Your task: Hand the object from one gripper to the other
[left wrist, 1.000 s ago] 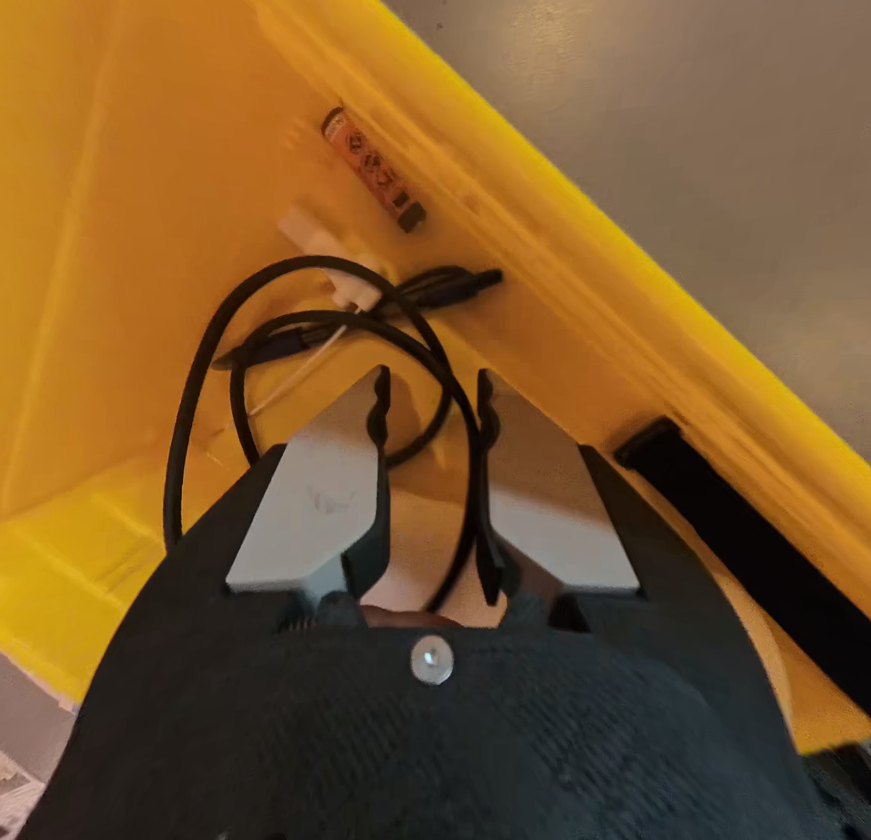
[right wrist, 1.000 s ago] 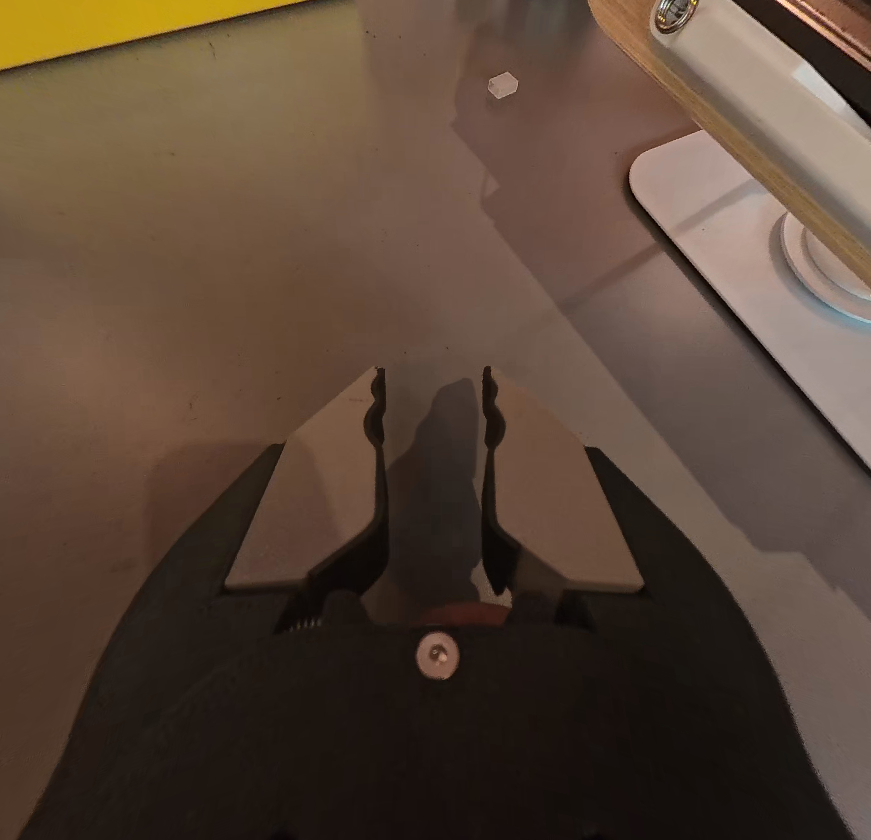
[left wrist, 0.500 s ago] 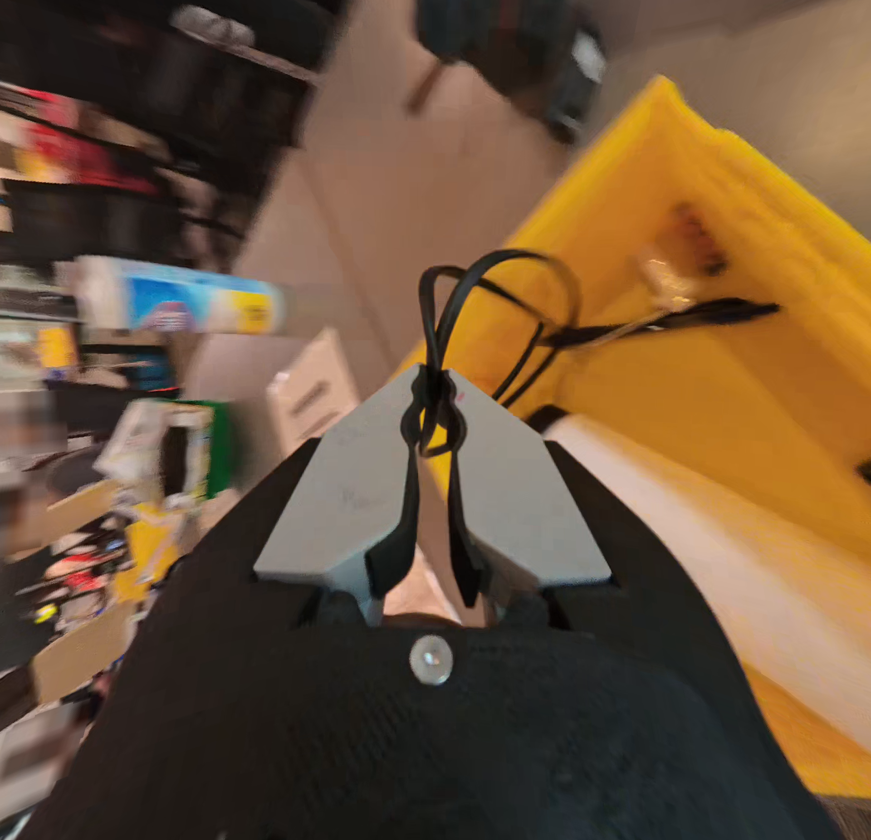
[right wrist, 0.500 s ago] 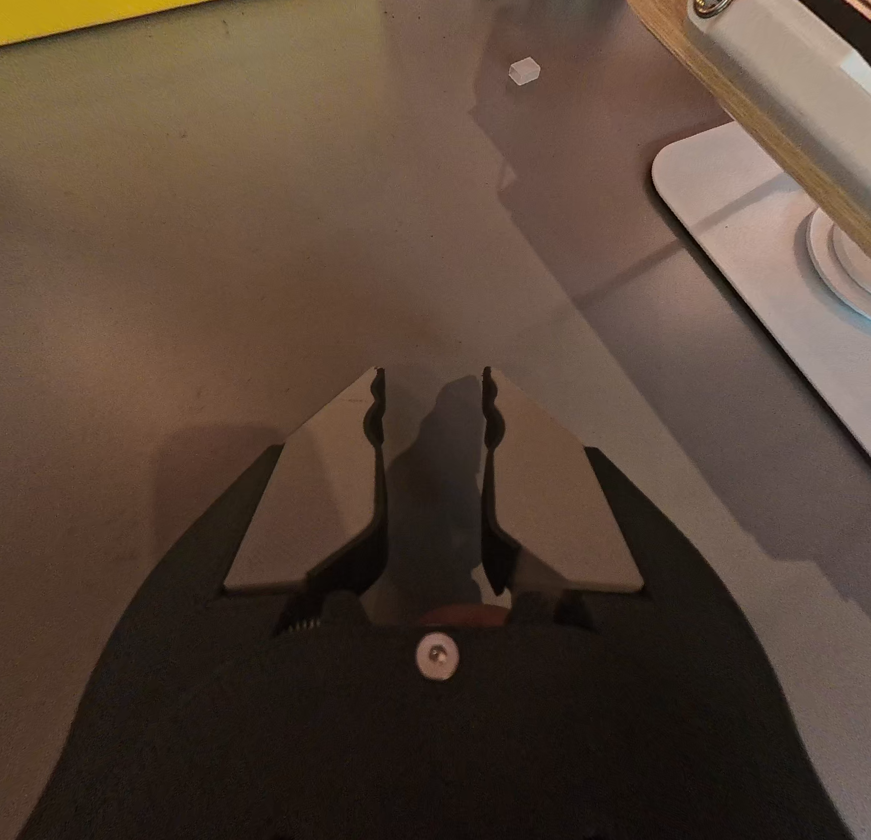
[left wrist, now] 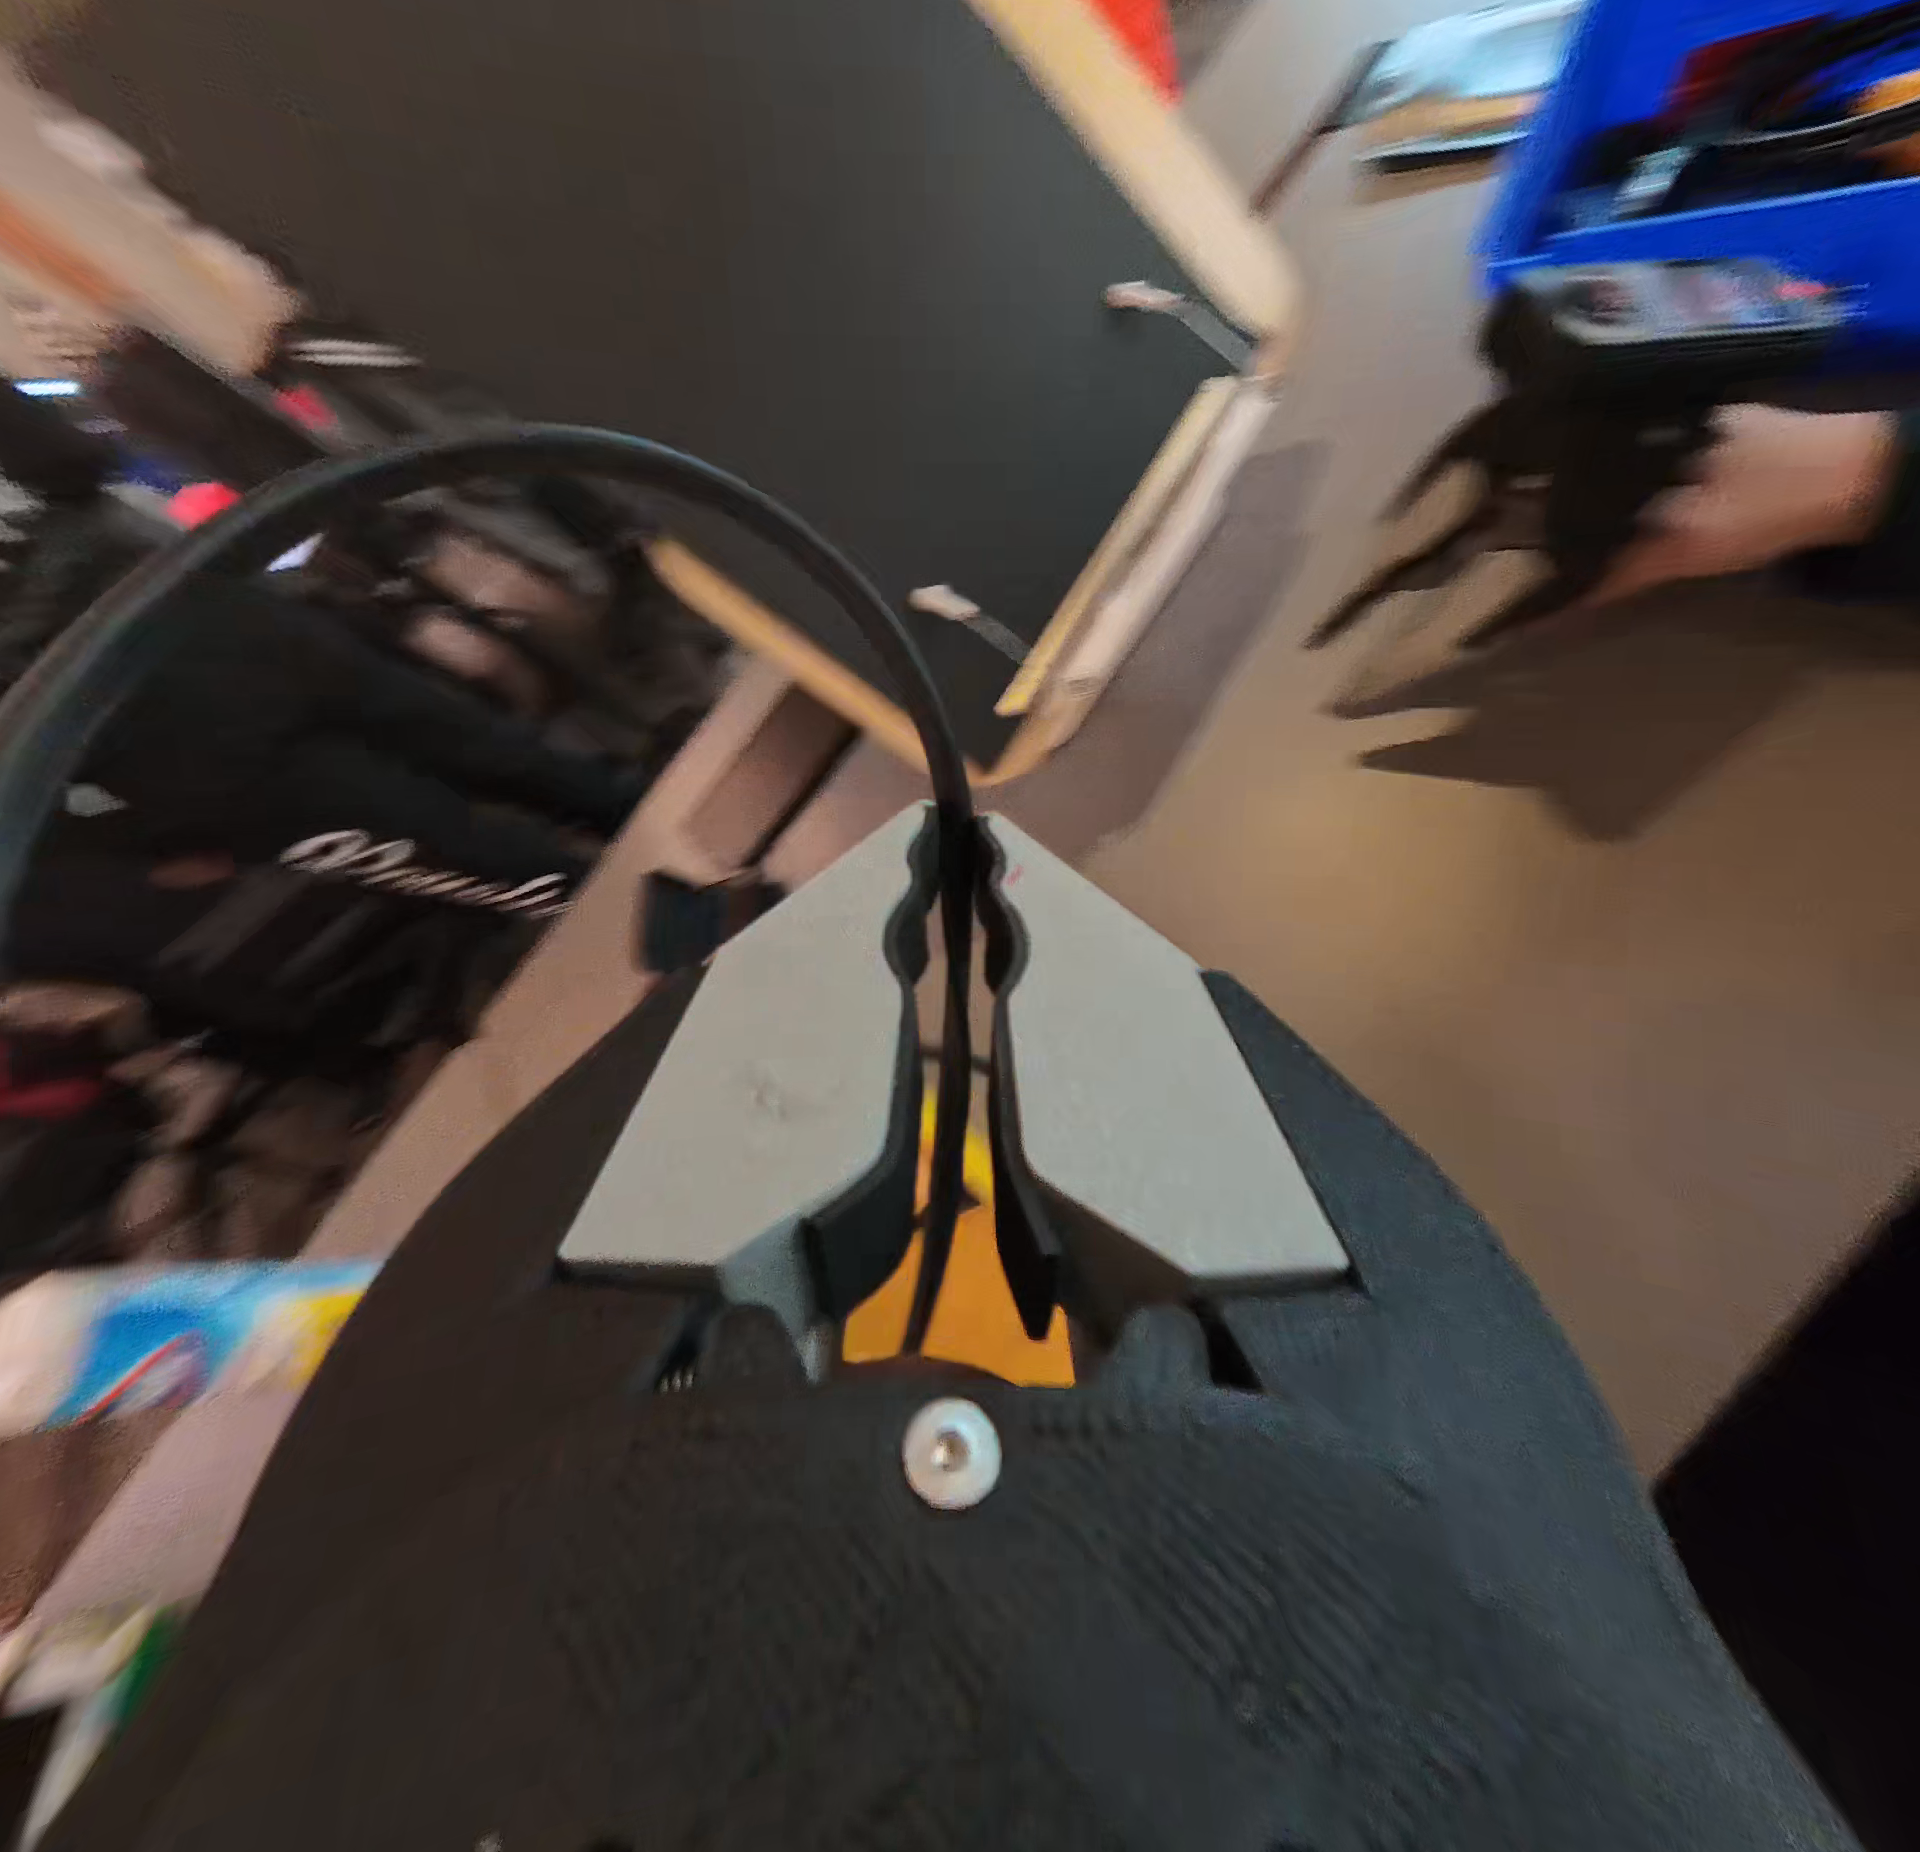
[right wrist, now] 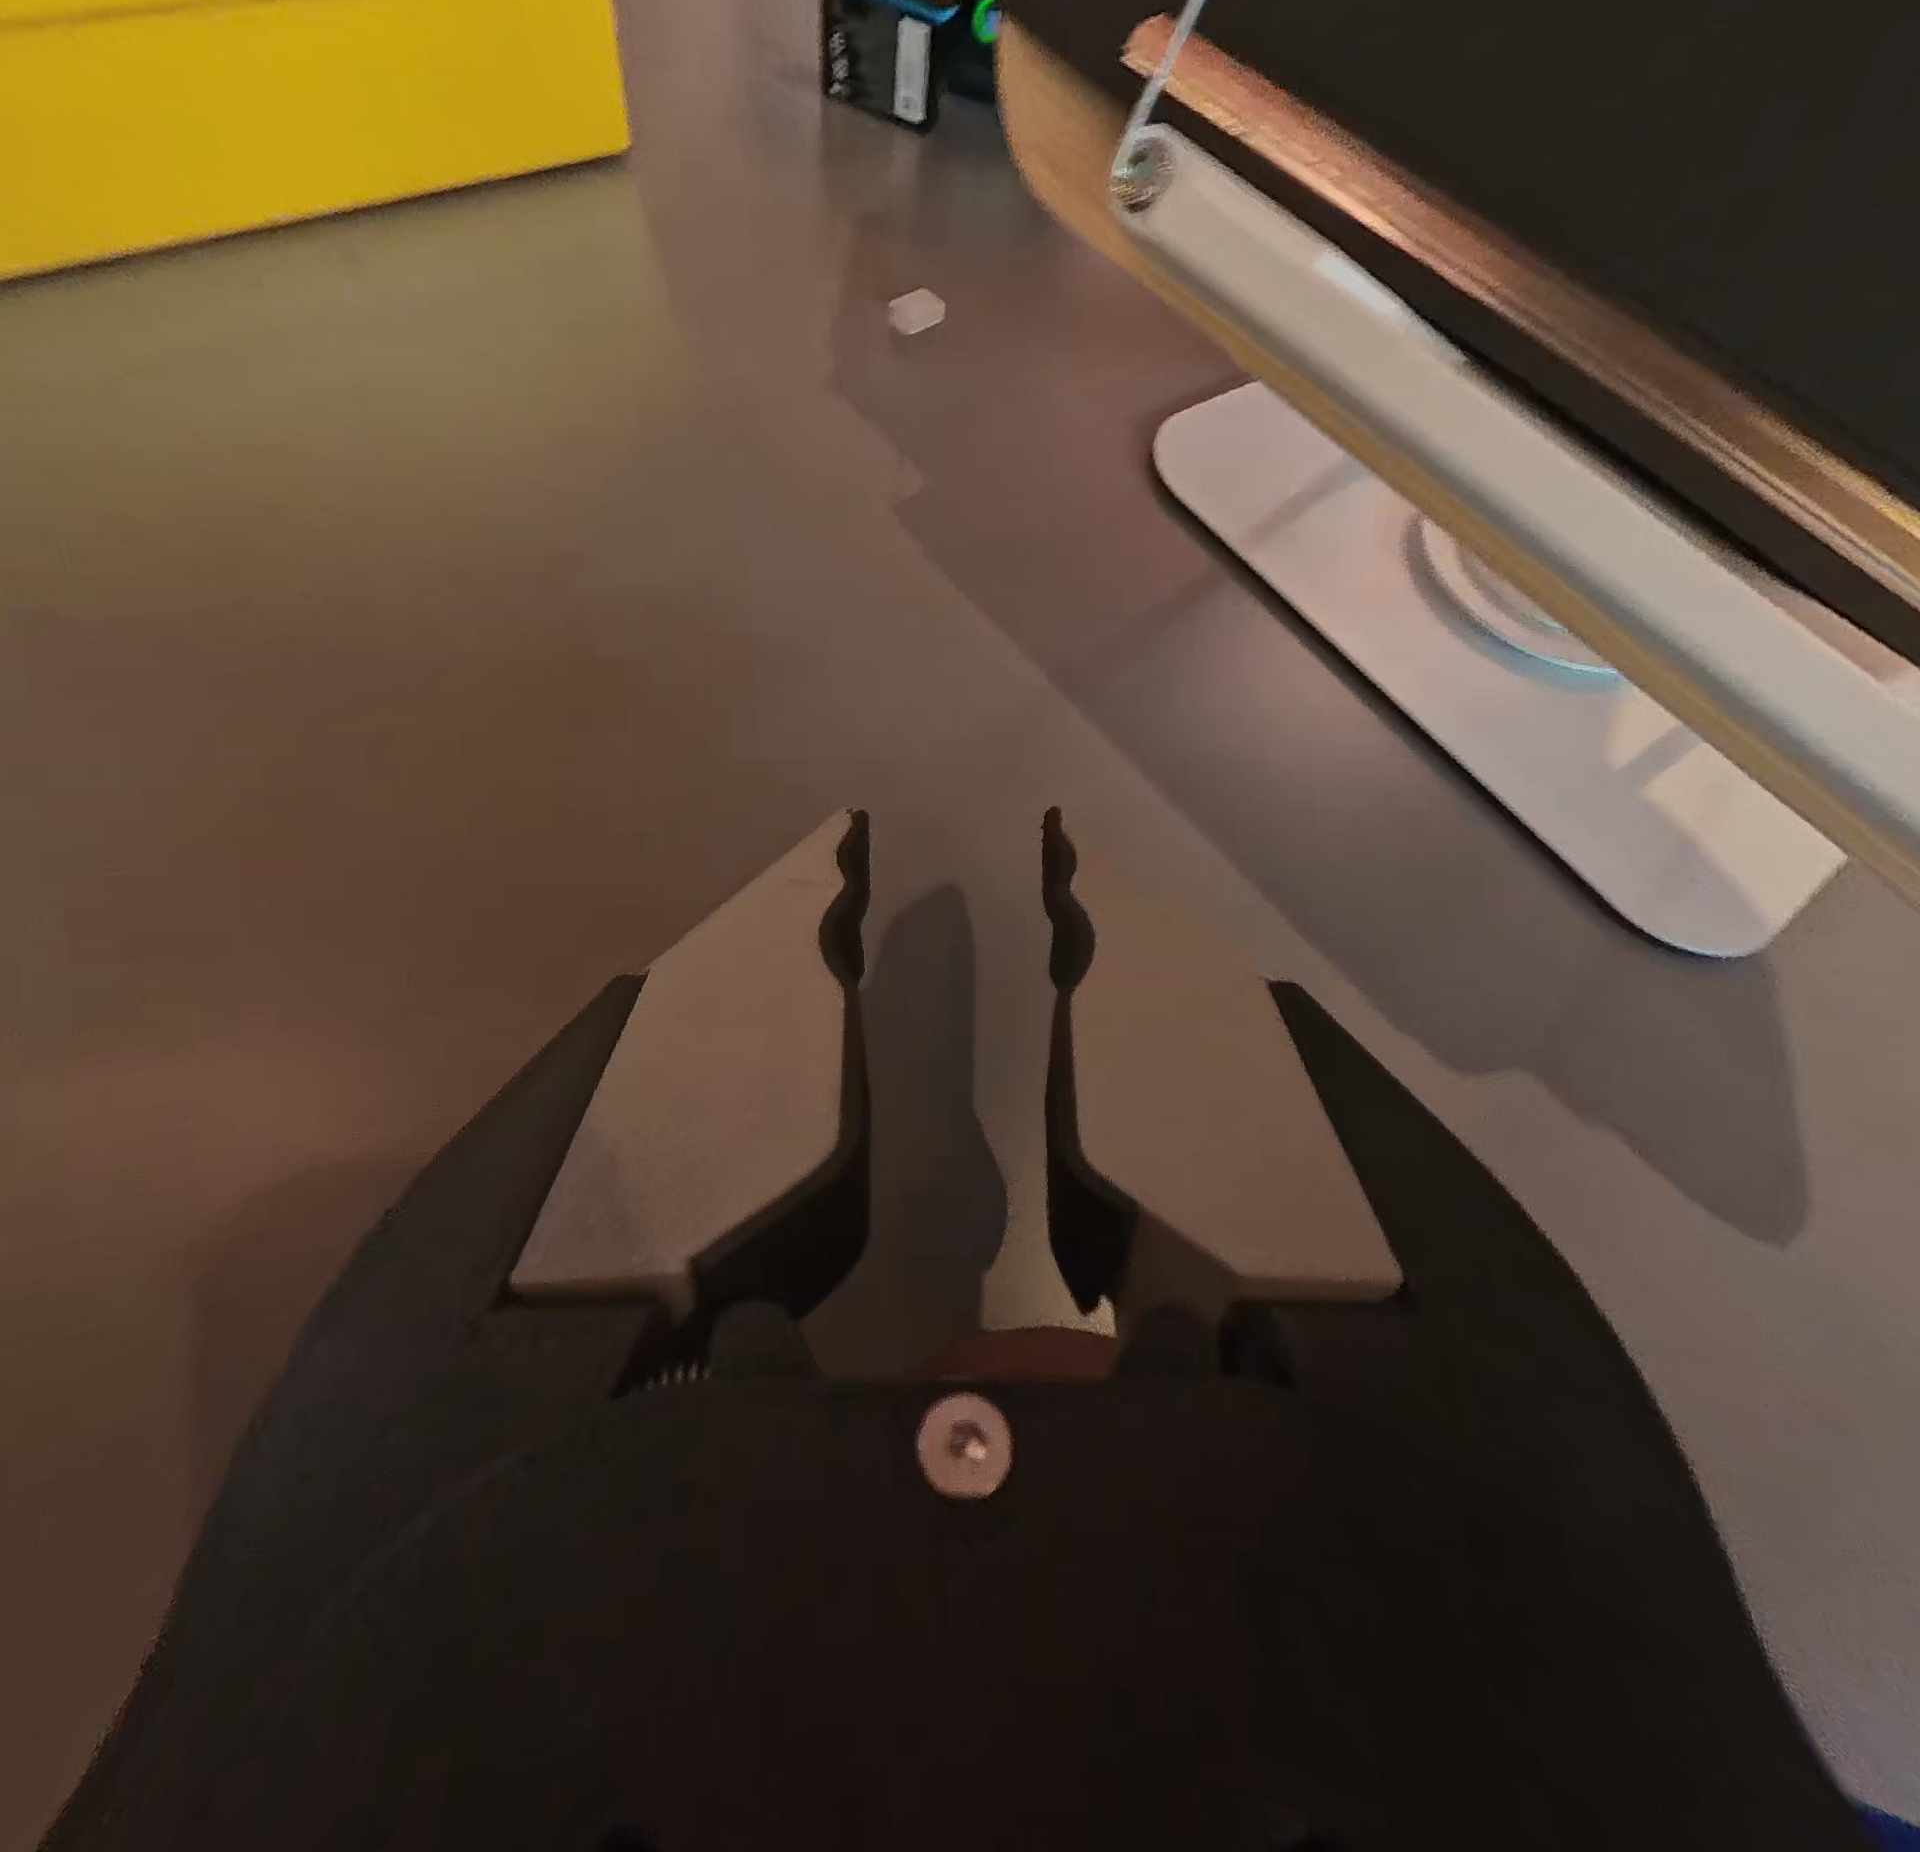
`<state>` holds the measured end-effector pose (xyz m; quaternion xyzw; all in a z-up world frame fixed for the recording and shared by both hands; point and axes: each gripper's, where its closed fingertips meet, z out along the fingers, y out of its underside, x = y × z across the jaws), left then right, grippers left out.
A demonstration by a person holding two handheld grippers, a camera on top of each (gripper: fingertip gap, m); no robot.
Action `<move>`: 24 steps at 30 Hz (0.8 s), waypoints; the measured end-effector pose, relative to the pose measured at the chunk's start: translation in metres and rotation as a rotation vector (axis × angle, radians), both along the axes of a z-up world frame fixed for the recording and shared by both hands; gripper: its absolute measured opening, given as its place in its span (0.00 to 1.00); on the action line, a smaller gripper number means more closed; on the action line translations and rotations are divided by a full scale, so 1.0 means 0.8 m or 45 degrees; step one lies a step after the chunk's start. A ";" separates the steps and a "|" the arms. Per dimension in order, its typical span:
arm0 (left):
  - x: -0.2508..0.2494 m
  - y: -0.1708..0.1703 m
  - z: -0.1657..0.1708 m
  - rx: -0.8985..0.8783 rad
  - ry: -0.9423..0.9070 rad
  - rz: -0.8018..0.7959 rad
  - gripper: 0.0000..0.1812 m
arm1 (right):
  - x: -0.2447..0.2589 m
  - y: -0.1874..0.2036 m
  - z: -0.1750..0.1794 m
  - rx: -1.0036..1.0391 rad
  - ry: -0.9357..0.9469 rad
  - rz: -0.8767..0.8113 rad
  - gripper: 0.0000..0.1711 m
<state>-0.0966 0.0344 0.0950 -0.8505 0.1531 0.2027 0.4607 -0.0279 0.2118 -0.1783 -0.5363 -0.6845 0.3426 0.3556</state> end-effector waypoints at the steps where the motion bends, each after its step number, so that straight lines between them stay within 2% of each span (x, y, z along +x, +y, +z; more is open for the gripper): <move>1: 0.023 0.015 -0.026 -0.034 -0.070 -0.071 0.02 | 0.001 0.007 0.004 -0.021 0.019 -0.027 0.17; 5: 0.103 0.060 -0.164 -0.279 -0.446 -0.277 0.05 | 0.005 0.034 0.007 -0.057 0.023 -0.144 0.15; 9: 0.112 0.106 -0.262 -0.302 -0.455 -0.285 0.13 | 0.007 0.049 -0.002 -0.008 -0.021 -0.206 0.15; 12: 0.121 0.140 -0.269 -0.156 -0.571 -0.304 0.19 | 0.007 0.054 -0.008 0.057 -0.052 -0.228 0.15; 14: 0.121 0.168 -0.257 0.064 -0.621 -0.292 0.15 | 0.006 0.057 -0.006 0.071 -0.049 -0.246 0.15; 16: 0.130 0.193 -0.262 0.206 -0.630 -0.301 0.12 | 0.004 0.056 -0.001 0.049 -0.020 -0.247 0.15; 20: 0.124 0.228 -0.285 0.384 -0.373 -0.223 0.10 | 0.003 0.058 -0.002 0.023 -0.007 -0.260 0.15; 21: 0.124 0.230 -0.288 0.399 -0.345 -0.222 0.07 | 0.003 0.057 -0.004 0.013 -0.011 -0.255 0.15; 24: 0.125 0.227 -0.296 0.353 -0.239 -0.250 0.08 | 0.000 0.054 -0.011 0.007 -0.050 -0.239 0.16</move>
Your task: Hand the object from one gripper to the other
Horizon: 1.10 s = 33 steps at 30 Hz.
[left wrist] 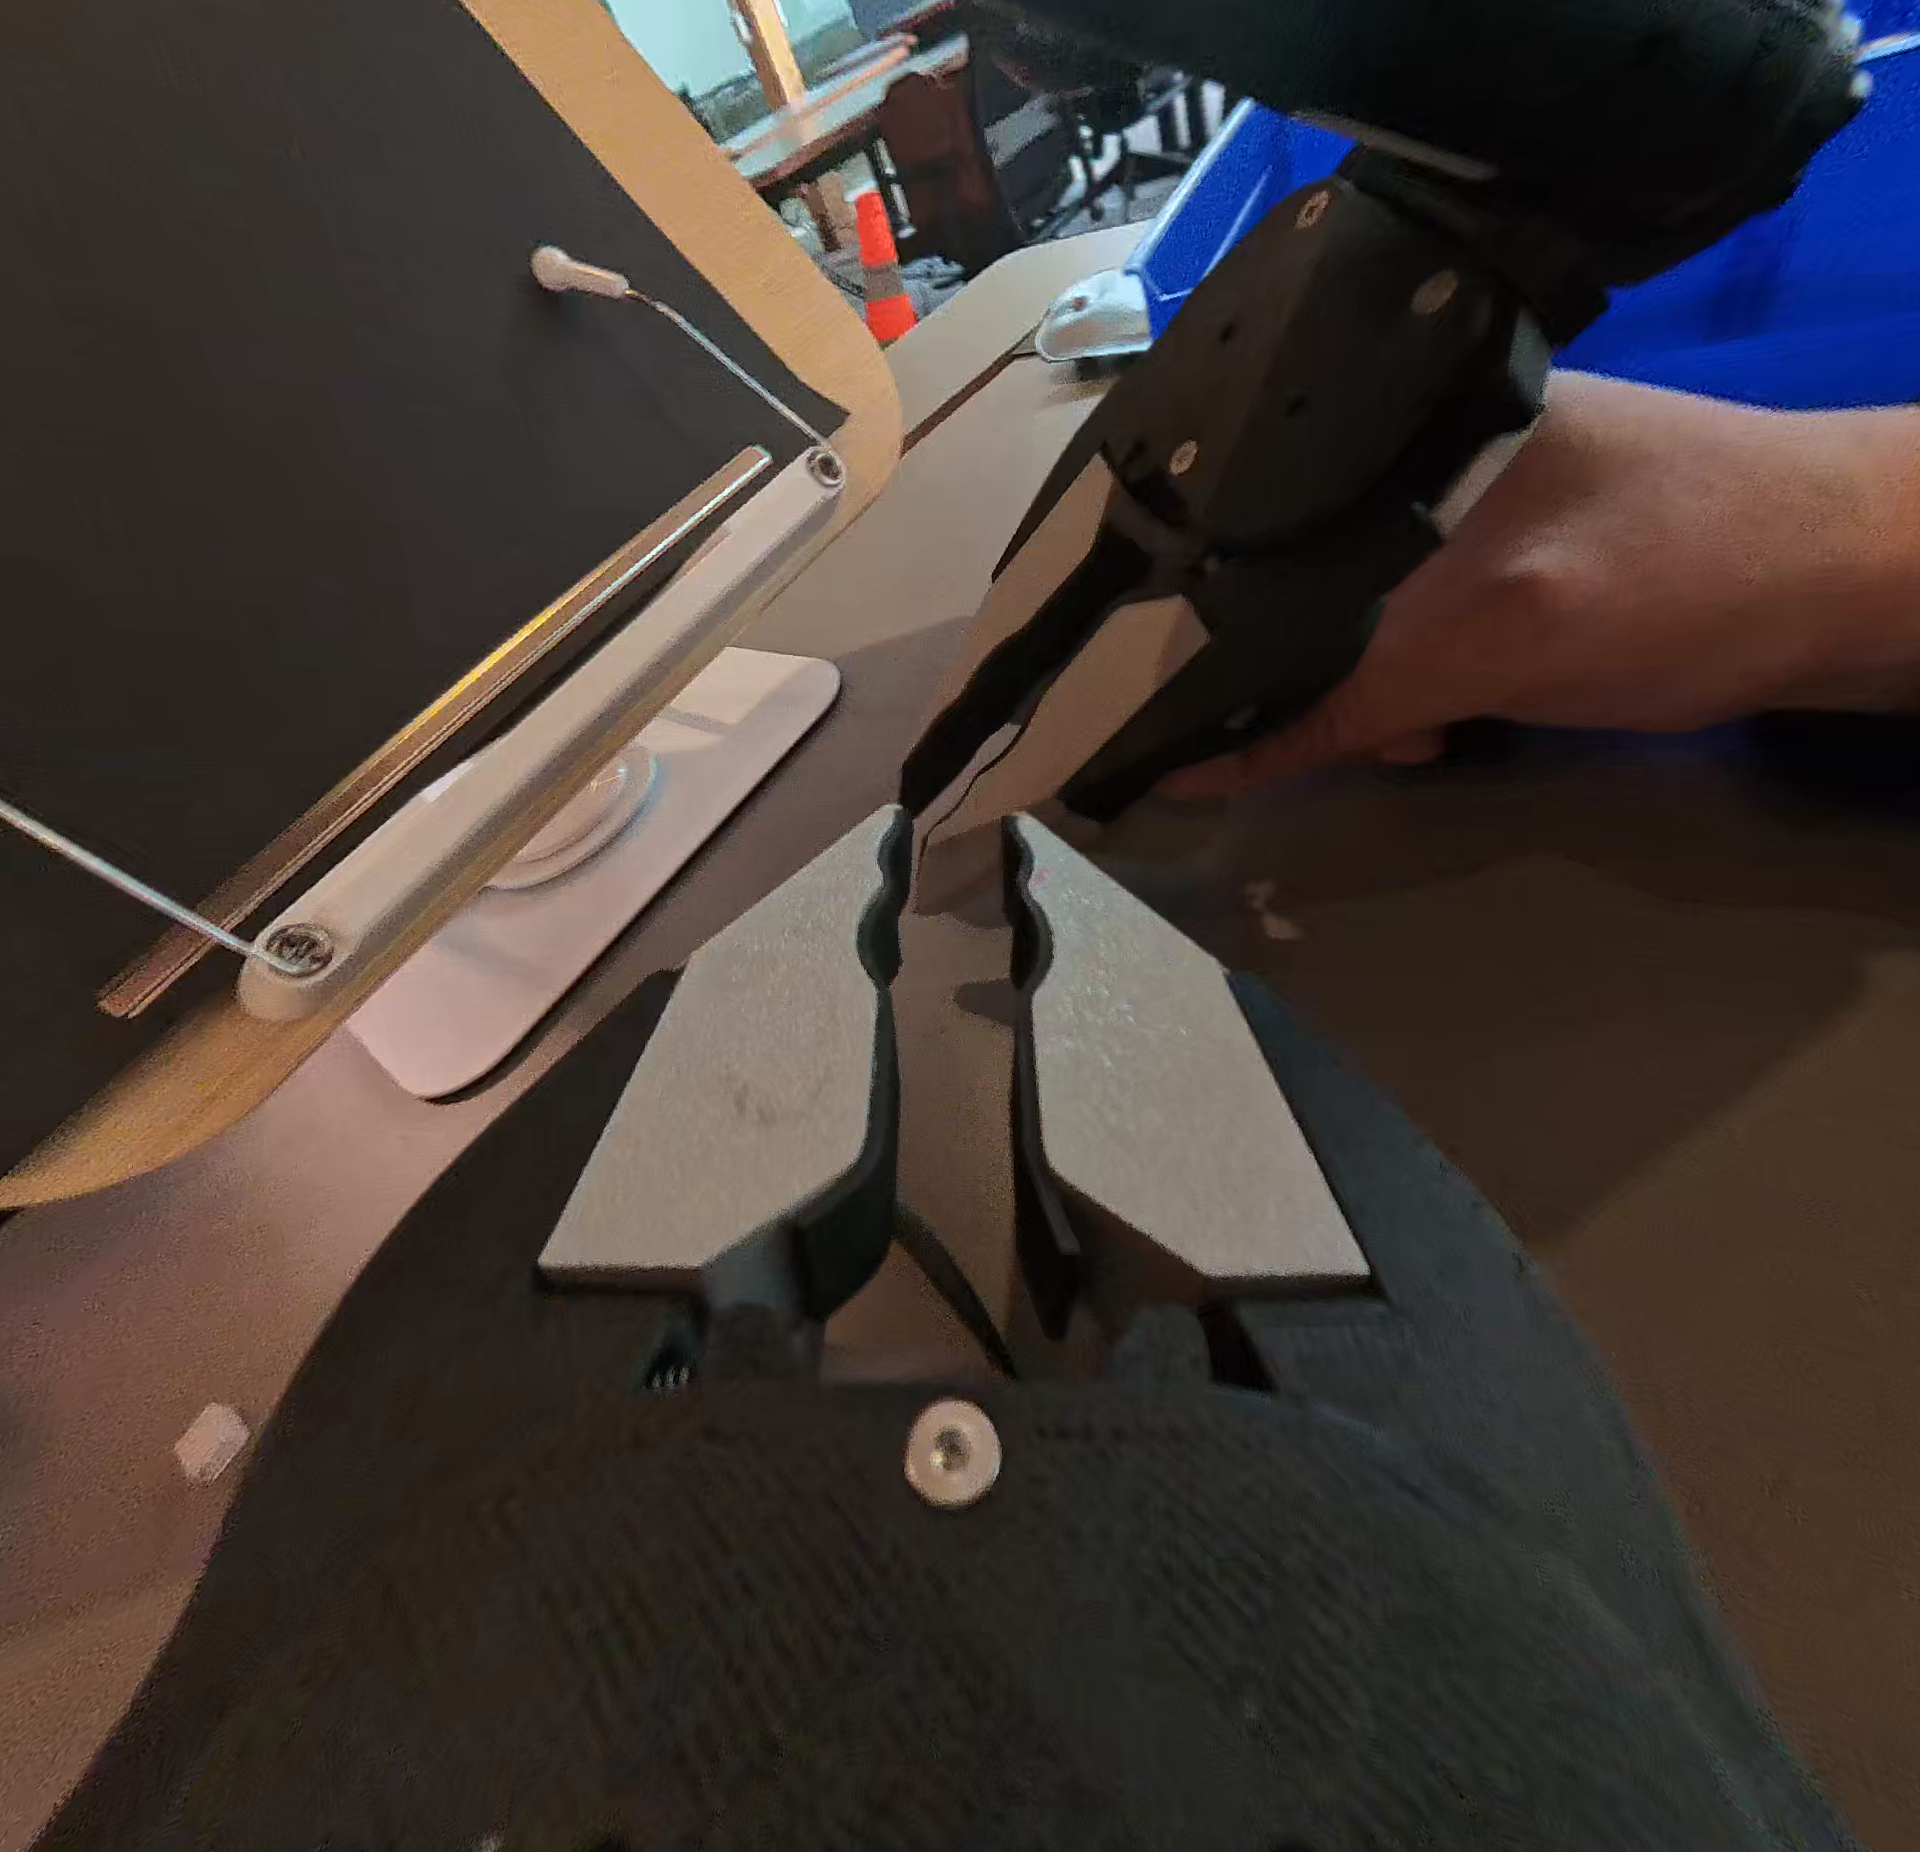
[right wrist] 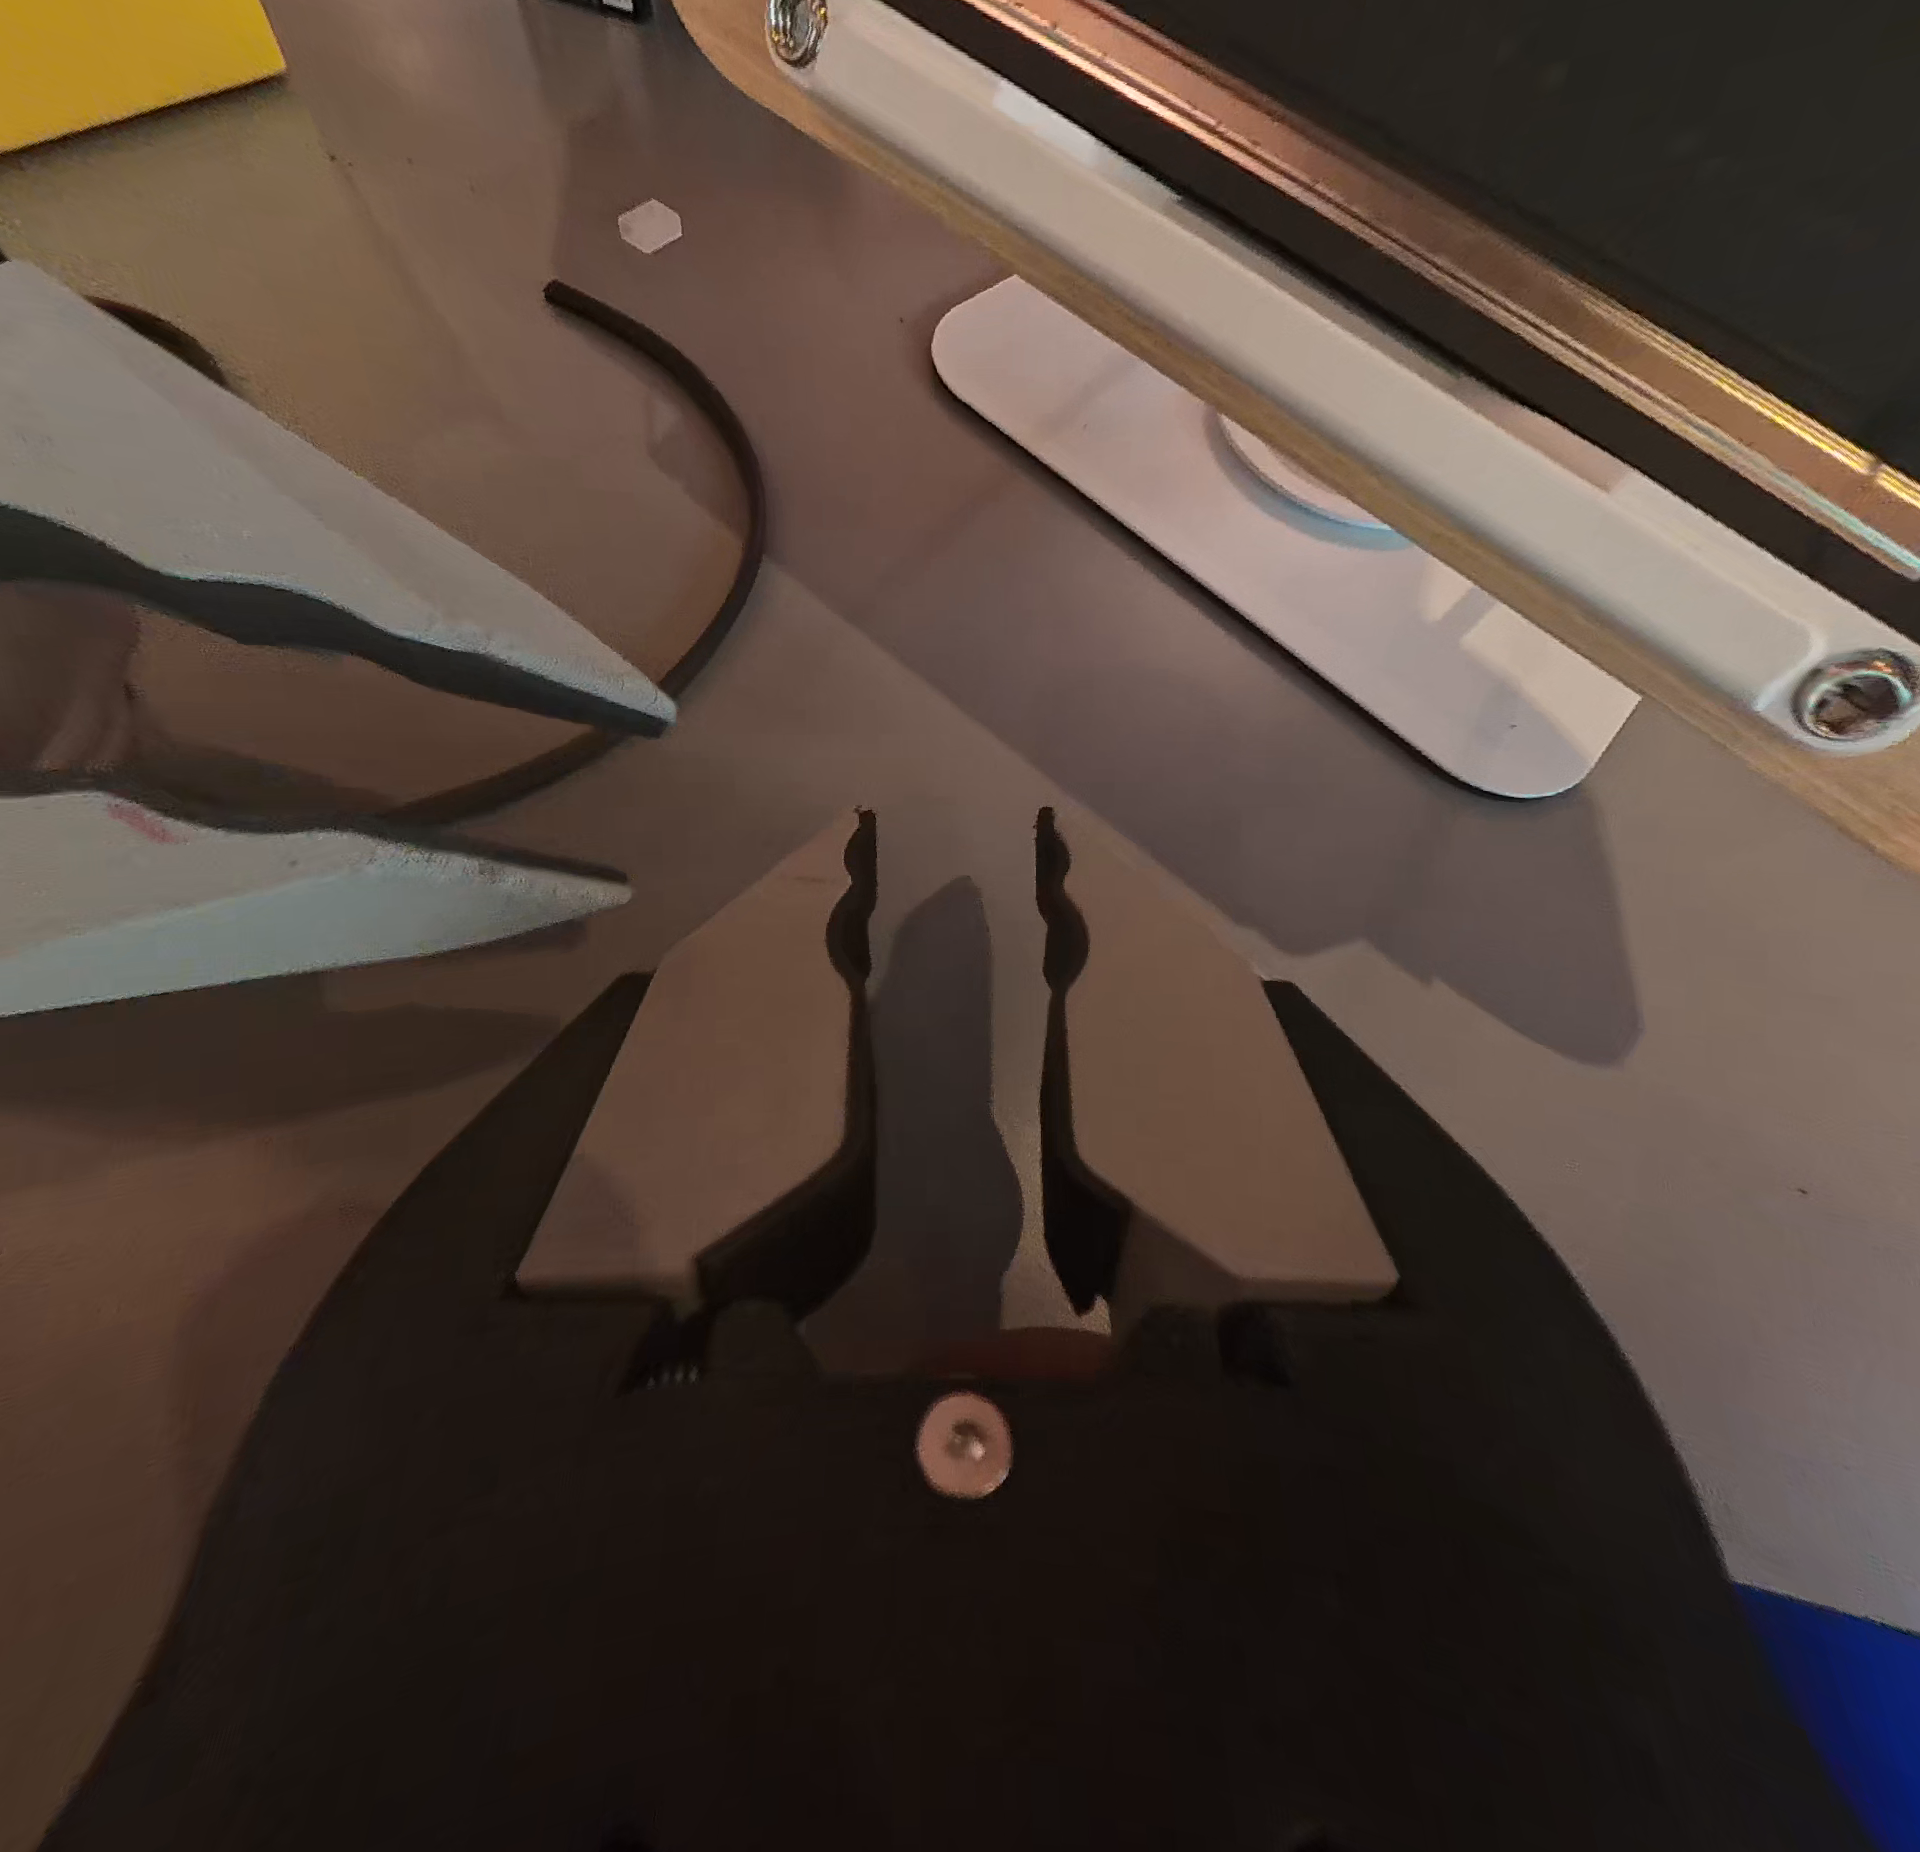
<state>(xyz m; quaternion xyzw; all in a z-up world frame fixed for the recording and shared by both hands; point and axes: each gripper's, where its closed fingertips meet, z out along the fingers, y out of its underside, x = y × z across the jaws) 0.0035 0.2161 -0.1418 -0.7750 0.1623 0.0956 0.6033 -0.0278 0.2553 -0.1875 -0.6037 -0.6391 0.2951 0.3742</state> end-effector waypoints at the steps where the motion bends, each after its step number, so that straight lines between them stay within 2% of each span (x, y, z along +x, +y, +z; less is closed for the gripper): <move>1: -0.002 -0.002 -0.004 0.002 0.022 0.007 0.07 | -0.001 -0.002 -0.001 0.002 -0.004 0.007 0.16; 8: 0.010 -0.012 0.007 -0.001 0.053 -0.016 0.10 | -0.004 -0.011 -0.007 0.093 -0.044 0.047 0.17; 12: -0.001 -0.042 0.025 -0.079 -0.021 -0.072 0.08 | -0.003 -0.010 -0.003 0.089 -0.020 0.037 0.18; 16: -0.033 -0.089 0.005 -0.390 -0.093 -0.183 0.15 | -0.002 -0.006 0.001 0.007 0.013 0.013 0.17; 19: -0.016 -0.120 0.005 -0.448 -0.370 -0.380 0.15 | -0.001 -0.005 0.001 -0.012 0.016 0.001 0.17; 24: -0.003 -0.144 -0.056 -0.809 -0.395 -0.428 0.19 | -0.002 -0.010 -0.004 0.066 -0.024 0.019 0.17; 27: -0.011 -0.136 -0.091 -0.944 -0.329 -0.301 0.15 | -0.002 -0.015 -0.008 0.125 -0.053 0.034 0.17; 29: -0.009 -0.124 -0.092 -0.907 -0.284 -0.286 0.05 | -0.003 -0.020 -0.009 0.143 -0.056 0.057 0.17; 31: -0.017 -0.116 -0.092 -0.893 -0.204 -0.252 0.03 | -0.004 -0.029 -0.005 0.130 -0.029 0.099 0.18; 33: -0.025 -0.102 -0.074 -0.757 -0.119 -0.227 0.02 | -0.006 -0.047 0.006 0.049 0.044 0.187 0.22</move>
